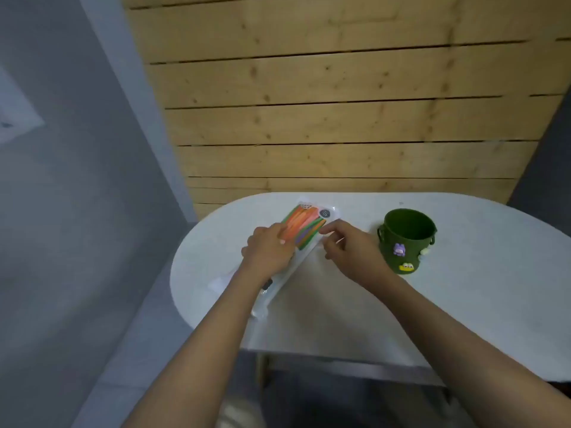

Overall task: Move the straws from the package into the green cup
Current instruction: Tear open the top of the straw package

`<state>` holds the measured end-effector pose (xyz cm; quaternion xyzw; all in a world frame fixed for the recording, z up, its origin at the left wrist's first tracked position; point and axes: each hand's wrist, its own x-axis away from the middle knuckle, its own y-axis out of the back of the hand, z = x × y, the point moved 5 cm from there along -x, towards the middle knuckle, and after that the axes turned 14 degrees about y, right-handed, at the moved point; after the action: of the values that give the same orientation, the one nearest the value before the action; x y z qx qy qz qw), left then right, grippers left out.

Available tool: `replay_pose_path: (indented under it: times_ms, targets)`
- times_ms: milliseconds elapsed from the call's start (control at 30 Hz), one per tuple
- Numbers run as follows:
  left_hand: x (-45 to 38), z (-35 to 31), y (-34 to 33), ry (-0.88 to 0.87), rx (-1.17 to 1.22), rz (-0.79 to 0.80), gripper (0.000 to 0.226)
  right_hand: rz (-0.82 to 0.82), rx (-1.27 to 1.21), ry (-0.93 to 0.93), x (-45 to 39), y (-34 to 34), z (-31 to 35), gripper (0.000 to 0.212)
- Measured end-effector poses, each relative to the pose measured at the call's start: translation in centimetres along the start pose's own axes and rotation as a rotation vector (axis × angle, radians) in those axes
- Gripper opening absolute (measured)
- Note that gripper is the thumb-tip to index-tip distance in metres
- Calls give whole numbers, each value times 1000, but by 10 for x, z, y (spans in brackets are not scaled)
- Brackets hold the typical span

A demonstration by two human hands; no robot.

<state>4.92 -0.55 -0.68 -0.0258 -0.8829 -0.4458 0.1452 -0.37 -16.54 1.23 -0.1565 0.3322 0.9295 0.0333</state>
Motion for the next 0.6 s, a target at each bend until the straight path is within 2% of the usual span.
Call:
replay_pose_path:
  times_ms: [67, 167, 400, 467, 600]
  targets:
    - [12, 11, 0, 22, -133, 24, 54, 51, 2, -44, 8, -2, 4, 19]
    - [19, 28, -1, 60, -195, 50, 60, 167, -40, -136, 20, -8, 2, 24]
    - [23, 27, -7, 40, 34, 191, 60, 298, -297, -304, 43, -17, -7, 38]
    - [28, 23, -15, 33, 6, 232, 66, 313, -307, -339, 43, -22, -13, 41]
    - [39, 25, -25, -12, -83, 323, 89, 322, -226, -282, 42, -25, -21, 48]
